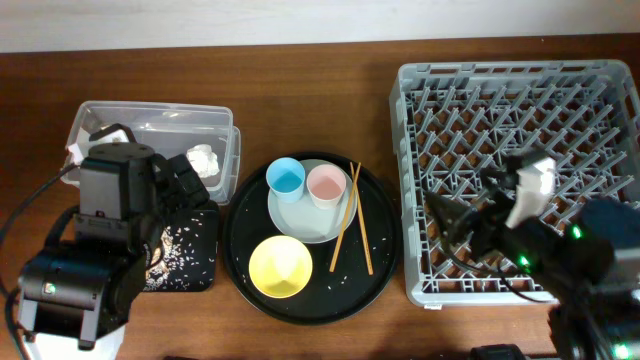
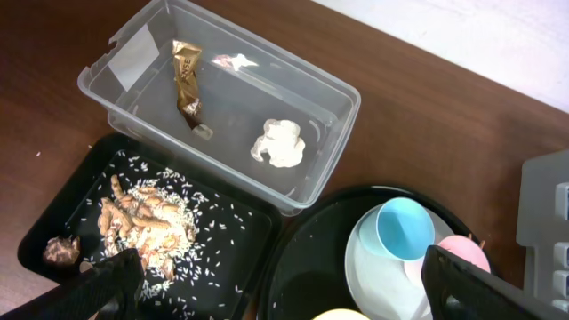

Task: Sort waste into correct bins and load items into the dishwasher rack
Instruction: 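Reach the right gripper to the wooden chopsticks and grasp them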

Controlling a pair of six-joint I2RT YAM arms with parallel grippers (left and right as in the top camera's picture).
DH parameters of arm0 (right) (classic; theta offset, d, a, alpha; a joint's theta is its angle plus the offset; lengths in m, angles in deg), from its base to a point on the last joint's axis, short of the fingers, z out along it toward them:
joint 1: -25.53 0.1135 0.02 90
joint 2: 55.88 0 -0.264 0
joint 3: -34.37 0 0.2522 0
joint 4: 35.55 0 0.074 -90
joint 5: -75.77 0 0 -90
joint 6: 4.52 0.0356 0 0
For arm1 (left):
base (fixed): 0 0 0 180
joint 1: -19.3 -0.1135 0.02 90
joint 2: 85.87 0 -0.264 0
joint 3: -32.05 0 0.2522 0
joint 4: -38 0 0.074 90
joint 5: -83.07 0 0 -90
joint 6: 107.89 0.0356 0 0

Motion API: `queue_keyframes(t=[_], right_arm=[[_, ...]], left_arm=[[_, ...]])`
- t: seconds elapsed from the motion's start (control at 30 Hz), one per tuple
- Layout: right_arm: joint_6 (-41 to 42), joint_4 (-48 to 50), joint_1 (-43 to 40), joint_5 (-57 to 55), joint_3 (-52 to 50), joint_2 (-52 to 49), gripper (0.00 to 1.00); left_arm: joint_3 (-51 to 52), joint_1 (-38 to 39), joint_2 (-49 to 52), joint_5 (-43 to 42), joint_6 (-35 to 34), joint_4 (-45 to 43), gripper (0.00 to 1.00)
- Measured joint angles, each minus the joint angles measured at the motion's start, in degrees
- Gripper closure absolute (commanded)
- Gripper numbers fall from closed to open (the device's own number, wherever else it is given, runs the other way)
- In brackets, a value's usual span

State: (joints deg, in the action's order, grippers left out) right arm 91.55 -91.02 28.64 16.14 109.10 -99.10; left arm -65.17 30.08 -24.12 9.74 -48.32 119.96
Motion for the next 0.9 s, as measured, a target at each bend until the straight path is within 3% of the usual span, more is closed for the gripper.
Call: queue_keyframes(t=[0.13, 0.23, 0.27, 0.37, 0.43, 0.53, 0.67, 0.9], right_arm=[[0.3, -8.6, 0.0, 13.5, 0.8, -14.8, 0.09], [0.5, -10.4, 3.2, 14.3, 0.9, -26.4, 0.25], [0.4, -10.1, 5.8, 13.8, 0.9, -28.9, 0.25], [9.4, -5.8, 14.9, 3.7, 0.9, -33.9, 0.32], [17.1, -2.5, 20.2, -4.3, 0.9, -37.1, 0.57], [25.6, 4.9, 27.2, -12.9, 0.9, -43.8, 0.69], [31.4, 6.5, 29.4, -16.3, 0.9, -53.9, 0.71], [34.2, 5.2, 29.4, -16.5, 0.9, -54.1, 0.66]], left_arm=[[0.0, 0.0, 0.0, -0.1, 0.0, 0.0, 0.01], [0.0, 0.0, 0.0, -0.1, 0.0, 0.0, 0.01], [0.0, 0.0, 0.0, -0.1, 0.0, 0.0, 0.01], [0.0, 0.0, 0.0, -0.1, 0.0, 0.0, 0.01], [0.0, 0.0, 0.0, -0.1, 0.0, 0.0, 0.01], [0.0, 0.0, 0.0, -0.1, 0.0, 0.2, 0.01], [0.0, 0.0, 0.0, -0.1, 0.0, 0.0, 0.01], [0.0, 0.0, 0.0, -0.1, 0.0, 0.0, 0.01]])
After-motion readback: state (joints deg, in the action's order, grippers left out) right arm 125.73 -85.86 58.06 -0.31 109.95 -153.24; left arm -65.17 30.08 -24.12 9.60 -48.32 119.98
